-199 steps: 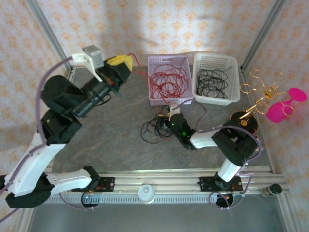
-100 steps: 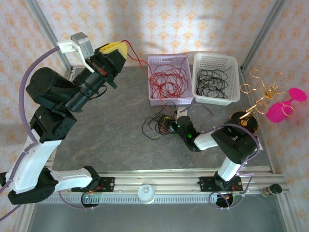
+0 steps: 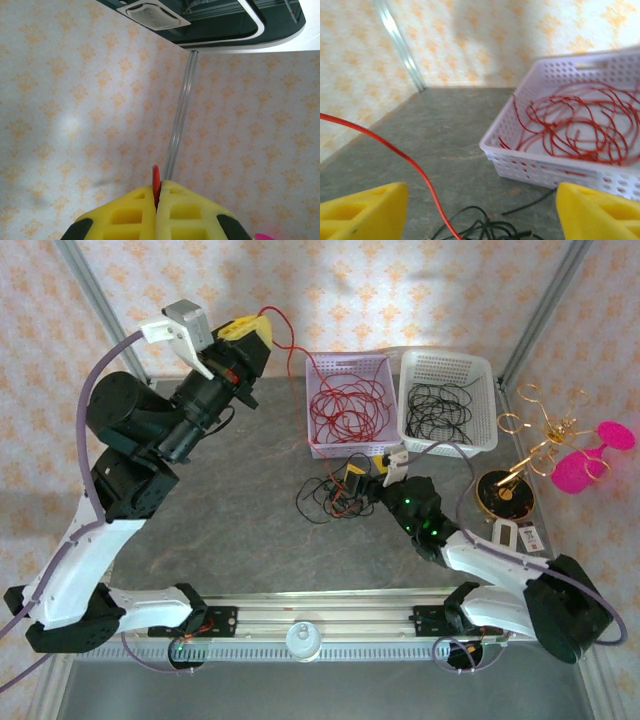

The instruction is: Untangle the cables

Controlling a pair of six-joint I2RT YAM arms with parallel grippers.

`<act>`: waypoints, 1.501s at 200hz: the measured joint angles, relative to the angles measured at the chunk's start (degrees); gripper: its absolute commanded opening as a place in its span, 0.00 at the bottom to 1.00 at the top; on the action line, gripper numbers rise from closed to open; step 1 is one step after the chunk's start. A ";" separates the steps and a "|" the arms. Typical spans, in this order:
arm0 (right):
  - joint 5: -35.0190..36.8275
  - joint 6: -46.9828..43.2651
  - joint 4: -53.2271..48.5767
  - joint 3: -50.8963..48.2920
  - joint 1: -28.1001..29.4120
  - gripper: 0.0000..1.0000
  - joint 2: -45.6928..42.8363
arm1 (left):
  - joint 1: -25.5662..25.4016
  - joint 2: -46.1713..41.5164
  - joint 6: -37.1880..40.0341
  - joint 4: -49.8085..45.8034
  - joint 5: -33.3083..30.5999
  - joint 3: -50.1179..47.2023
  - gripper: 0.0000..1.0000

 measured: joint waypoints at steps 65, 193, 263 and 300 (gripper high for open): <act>-16.96 -15.39 0.31 4.87 -0.15 0.74 8.37 | 0.00 -0.07 -0.24 0.68 0.42 -1.75 0.00; -10.10 -13.38 2.58 16.06 -1.27 0.00 22.75 | 0.00 -15.74 -3.61 1.75 -1.33 -21.79 0.07; -3.67 -15.93 -8.20 24.30 -2.29 0.00 11.39 | 0.00 -32.37 -11.43 0.02 -1.18 -54.75 0.53; -5.60 -17.62 -14.51 26.73 -2.29 0.00 8.63 | 0.00 -31.10 -12.31 -4.90 -2.49 -62.07 0.82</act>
